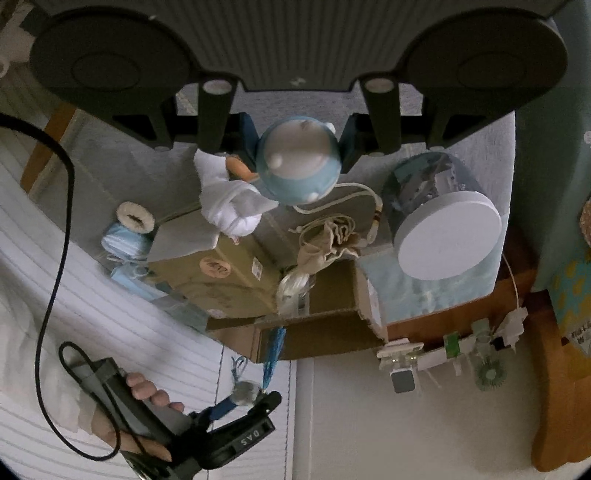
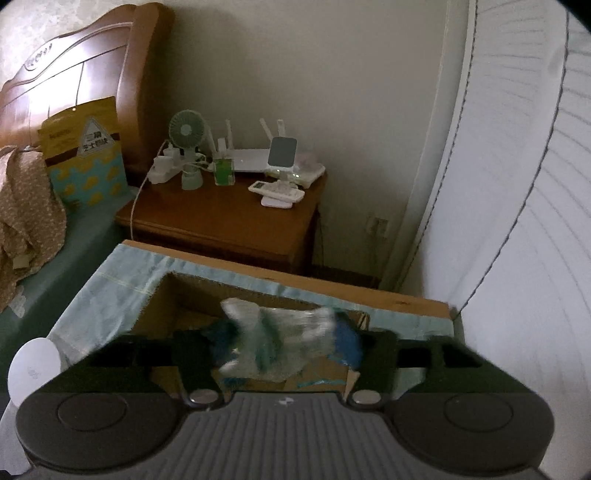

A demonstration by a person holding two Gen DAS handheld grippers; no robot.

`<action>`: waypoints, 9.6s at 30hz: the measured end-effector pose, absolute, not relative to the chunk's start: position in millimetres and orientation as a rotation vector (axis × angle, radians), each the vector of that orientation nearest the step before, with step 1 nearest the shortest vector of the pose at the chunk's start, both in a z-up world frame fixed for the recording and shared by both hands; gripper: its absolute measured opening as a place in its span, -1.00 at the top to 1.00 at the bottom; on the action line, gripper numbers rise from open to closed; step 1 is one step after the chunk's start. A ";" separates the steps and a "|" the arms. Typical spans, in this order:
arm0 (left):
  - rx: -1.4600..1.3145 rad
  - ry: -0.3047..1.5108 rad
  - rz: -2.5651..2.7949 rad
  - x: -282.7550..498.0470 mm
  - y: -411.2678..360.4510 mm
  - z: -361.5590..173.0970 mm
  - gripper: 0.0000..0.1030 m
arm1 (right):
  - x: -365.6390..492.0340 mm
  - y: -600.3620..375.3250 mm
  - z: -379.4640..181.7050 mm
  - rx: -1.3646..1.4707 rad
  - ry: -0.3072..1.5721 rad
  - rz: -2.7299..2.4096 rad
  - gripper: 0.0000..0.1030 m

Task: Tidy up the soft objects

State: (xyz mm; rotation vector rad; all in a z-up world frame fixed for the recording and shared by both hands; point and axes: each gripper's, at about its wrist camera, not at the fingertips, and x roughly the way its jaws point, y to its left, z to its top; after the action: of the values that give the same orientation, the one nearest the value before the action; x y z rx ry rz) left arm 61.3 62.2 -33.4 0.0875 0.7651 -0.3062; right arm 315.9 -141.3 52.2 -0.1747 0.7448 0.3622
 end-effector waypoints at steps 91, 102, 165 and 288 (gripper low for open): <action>0.166 0.663 -0.345 72.5 15.3 -37.7 -0.76 | 109.5 -215.3 -72.9 -0.150 0.927 0.198 -1.00; 0.315 0.682 -0.451 88.2 -14.0 -52.6 -0.75 | 112.5 -216.4 -80.9 -0.141 0.918 0.174 -1.00; 0.234 0.728 -0.475 85.9 2.1 -28.1 -0.01 | 113.3 -229.8 -23.3 -0.093 0.824 0.232 0.27; 0.102 0.750 -0.199 314.1 19.3 12.2 -0.82 | 169.0 -189.8 17.2 -0.169 0.836 0.172 -1.00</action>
State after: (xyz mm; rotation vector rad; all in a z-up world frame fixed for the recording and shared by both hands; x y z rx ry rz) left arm 314.1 19.3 12.2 0.1019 0.7504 -0.1987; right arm 169.0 -189.8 17.2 -0.1691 0.8357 0.1717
